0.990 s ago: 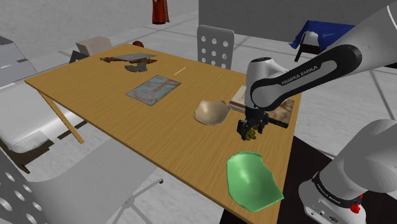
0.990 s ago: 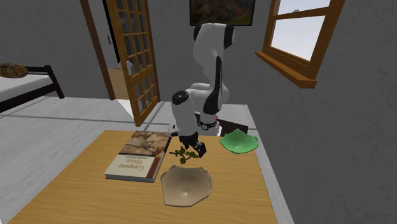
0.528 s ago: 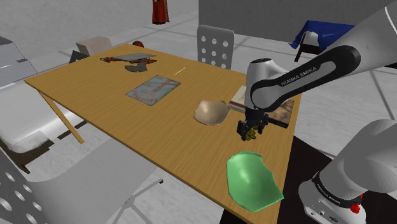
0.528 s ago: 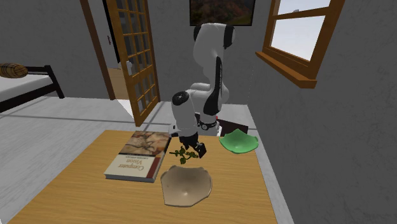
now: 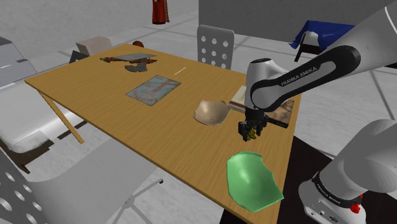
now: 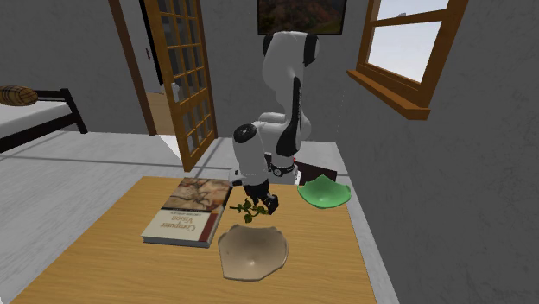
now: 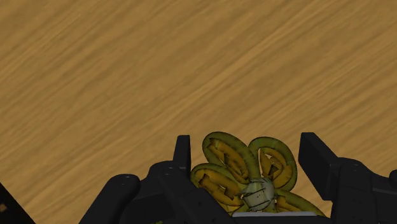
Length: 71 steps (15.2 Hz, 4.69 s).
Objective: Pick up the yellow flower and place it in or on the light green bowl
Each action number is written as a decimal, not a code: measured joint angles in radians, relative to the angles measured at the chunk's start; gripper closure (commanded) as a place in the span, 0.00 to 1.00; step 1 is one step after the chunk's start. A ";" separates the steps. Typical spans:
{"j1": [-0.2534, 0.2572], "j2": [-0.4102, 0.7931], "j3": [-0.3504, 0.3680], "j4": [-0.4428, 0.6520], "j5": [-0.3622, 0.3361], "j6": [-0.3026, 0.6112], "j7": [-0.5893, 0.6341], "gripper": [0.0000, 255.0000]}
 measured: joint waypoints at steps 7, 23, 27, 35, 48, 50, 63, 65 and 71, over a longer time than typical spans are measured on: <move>0.001 -0.049 -0.002 0.021 -0.002 -0.069 0.006 1.00; -0.003 -0.187 -0.017 0.117 -0.015 -0.303 0.016 0.00; -0.058 -0.110 -0.027 0.137 -0.067 -0.233 0.059 0.00; -0.149 0.047 -0.045 0.190 -0.166 -0.101 0.162 0.00; -0.153 0.091 -0.045 0.147 -0.174 -0.012 0.167 1.00; -0.153 0.091 -0.045 0.147 -0.174 -0.012 0.167 1.00; -0.153 0.038 -0.048 0.174 -0.169 -0.092 0.159 1.00; -0.152 0.023 -0.049 0.189 -0.167 -0.122 0.158 1.00; -0.151 -0.030 -0.052 0.230 -0.163 -0.216 0.151 1.00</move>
